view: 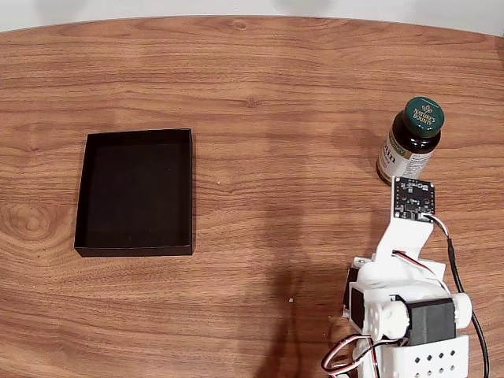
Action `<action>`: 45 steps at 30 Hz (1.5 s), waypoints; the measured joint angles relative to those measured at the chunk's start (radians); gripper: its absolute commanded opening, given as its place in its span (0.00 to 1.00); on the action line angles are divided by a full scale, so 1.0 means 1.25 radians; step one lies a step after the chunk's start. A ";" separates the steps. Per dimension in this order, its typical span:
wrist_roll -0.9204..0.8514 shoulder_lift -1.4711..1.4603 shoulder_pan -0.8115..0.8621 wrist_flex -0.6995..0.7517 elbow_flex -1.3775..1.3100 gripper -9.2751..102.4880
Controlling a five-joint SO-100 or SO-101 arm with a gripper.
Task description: Pick up the pill bottle and place it in the black box.
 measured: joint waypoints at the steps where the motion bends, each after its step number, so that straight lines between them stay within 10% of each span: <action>1: 0.000 0.000 0.000 0.000 0.000 0.09; 45: 0.000 0.000 0.070 0.000 0.000 0.10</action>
